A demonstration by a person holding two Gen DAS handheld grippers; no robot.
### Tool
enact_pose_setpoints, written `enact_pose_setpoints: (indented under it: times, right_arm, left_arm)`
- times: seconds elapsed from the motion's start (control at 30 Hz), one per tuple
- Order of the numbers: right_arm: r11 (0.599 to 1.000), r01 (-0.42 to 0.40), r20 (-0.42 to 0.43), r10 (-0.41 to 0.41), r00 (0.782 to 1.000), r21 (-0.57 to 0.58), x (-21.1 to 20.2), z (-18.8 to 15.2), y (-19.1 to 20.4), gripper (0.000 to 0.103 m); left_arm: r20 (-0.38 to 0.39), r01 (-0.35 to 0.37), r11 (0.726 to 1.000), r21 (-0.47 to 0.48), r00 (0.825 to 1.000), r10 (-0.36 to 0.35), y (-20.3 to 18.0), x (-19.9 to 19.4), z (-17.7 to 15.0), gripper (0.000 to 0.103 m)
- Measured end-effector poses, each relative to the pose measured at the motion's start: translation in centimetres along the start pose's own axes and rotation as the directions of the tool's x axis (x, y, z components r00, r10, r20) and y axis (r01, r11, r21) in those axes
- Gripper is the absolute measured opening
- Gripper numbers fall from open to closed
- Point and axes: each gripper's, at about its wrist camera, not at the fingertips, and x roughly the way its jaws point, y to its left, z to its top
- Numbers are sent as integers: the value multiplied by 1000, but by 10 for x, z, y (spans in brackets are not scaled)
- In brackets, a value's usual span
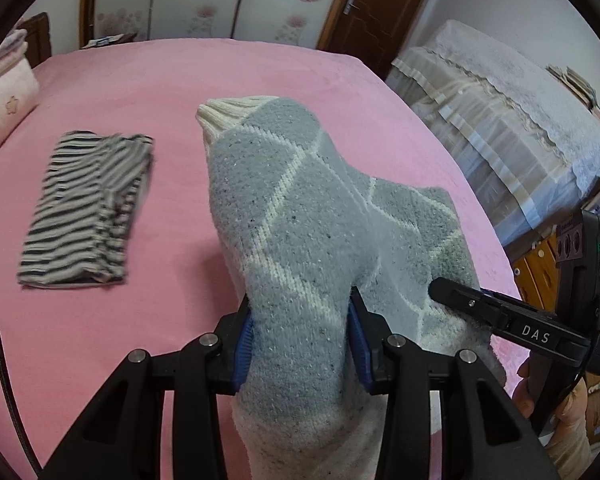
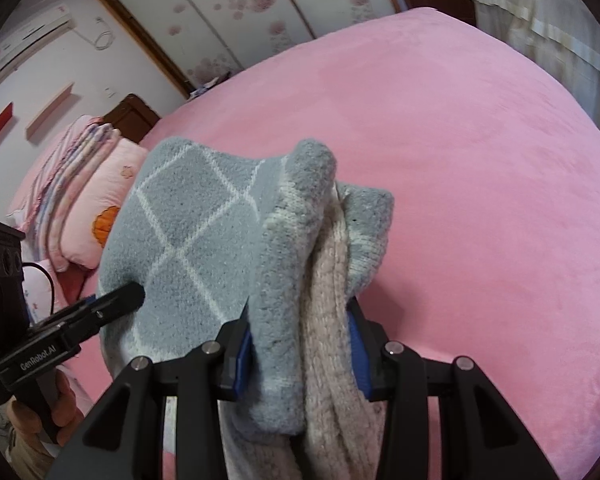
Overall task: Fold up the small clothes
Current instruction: 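Lift the folded sweater with both grippers and carry it onto the striped shirt, then lower the sweater onto the striped shirt and open both grippers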
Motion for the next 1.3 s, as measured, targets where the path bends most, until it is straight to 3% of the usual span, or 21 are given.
enact_pose_setpoints:
  times: [0.23,0.4,0.57,0.73,0.97,1.1,1.17,1.27,1.3]
  right_arm:
    - [993,-113,-7,113,994,-34,56,45,104,40]
    - [985,-168,1,168,986,-39,117,84,171,40]
    - [979,-203,12,203,979,10,185,116,209,40]
    - [980,-192,-15,193,981,47,248,125,231,40]
    - [985,-148,-70,155,986,92,313,113,228,40]
    - [986,-144,-67,150,986,79,323,108,226,41]
    - [991,-124,-69,127,989,40,325,106,230,43]
    - [996,-89,-68,88,994,-15,327,104,237,50]
    - [996,-75,-62,72,995,-39,327,103,238,52]
  left_arm:
    - [61,-112,993,23,992,111,106,-42,44,40]
    - [105,-174,985,2,979,172,196,-52,95,40]
    - [103,-202,979,-37,973,205,276,-31,132,40]
    - [64,-217,973,-75,973,222,337,14,154,40]
    - [-18,-235,965,-120,972,235,381,83,147,41]
    - [-9,-229,959,-165,973,231,401,91,140,49]
    - [-7,-251,953,-168,967,253,404,94,137,59]
    - [17,-325,934,-146,943,331,403,94,131,79]
    - [25,-335,931,-144,939,342,400,94,130,81]
